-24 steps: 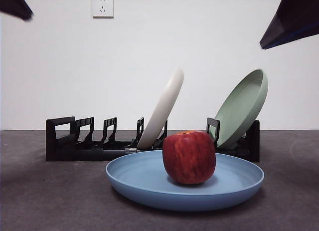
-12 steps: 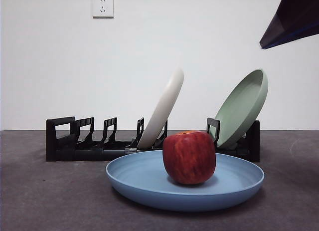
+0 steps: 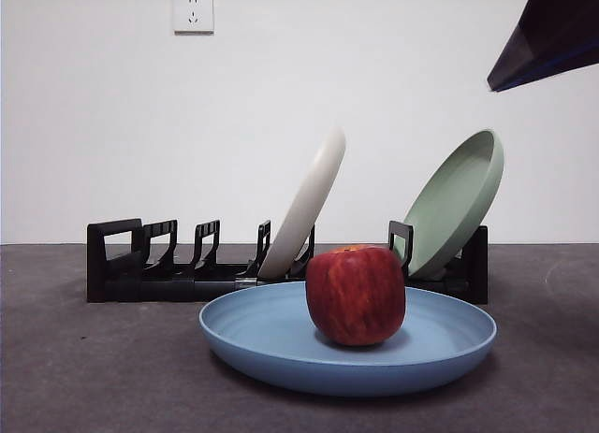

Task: Take the blue plate from the plate rack,put the plate on the table,take the apple from the table,put the apple in the plate

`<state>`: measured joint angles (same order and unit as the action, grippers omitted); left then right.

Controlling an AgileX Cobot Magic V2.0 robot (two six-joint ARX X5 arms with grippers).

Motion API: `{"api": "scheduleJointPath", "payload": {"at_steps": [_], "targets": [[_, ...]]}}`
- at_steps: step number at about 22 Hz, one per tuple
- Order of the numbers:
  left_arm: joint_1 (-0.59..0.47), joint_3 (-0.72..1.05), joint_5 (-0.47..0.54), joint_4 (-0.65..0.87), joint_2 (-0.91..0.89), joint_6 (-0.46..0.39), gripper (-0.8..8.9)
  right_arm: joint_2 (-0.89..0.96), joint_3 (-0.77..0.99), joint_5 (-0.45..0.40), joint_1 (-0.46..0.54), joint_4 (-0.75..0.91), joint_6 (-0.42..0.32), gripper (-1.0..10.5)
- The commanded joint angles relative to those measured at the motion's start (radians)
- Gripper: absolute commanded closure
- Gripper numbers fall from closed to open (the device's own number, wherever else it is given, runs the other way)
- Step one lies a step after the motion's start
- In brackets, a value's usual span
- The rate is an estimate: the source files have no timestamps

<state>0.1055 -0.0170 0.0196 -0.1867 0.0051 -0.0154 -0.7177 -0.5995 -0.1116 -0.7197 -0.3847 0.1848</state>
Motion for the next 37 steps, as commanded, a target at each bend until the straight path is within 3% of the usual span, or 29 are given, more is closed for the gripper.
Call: {"api": "scheduleJointPath", "payload": {"at_steps": [1,17,19,23,30,35,37], "targets": [[-0.003,0.014,-0.002,0.001,-0.003,-0.005,8.16,0.001,0.007,0.001,-0.001,0.006,0.009,9.5],[-0.003,0.014,0.001,0.003,-0.003,-0.005,8.16,0.001,0.007,0.002,-0.002,-0.001,0.008,9.5],[-0.003,0.014,0.001,0.003,-0.003,-0.005,8.16,0.029,0.007,-0.027,0.009,-0.060,-0.027,9.5],[-0.003,0.014,0.001,0.003,-0.003,-0.005,8.16,0.108,0.008,-0.045,0.155,-0.141,-0.056,9.5],[-0.003,0.014,0.001,0.003,-0.003,-0.005,8.16,0.307,0.022,-0.043,0.618,-0.116,-0.071,9.5],[-0.003,0.014,0.001,0.003,-0.003,-0.005,8.16,0.503,0.177,-0.041,0.725,0.005,-0.074,9.5],[-0.003,0.014,0.001,0.003,-0.003,-0.005,8.16,0.563,0.268,0.003,0.734,0.023,-0.080,9.5]]}}
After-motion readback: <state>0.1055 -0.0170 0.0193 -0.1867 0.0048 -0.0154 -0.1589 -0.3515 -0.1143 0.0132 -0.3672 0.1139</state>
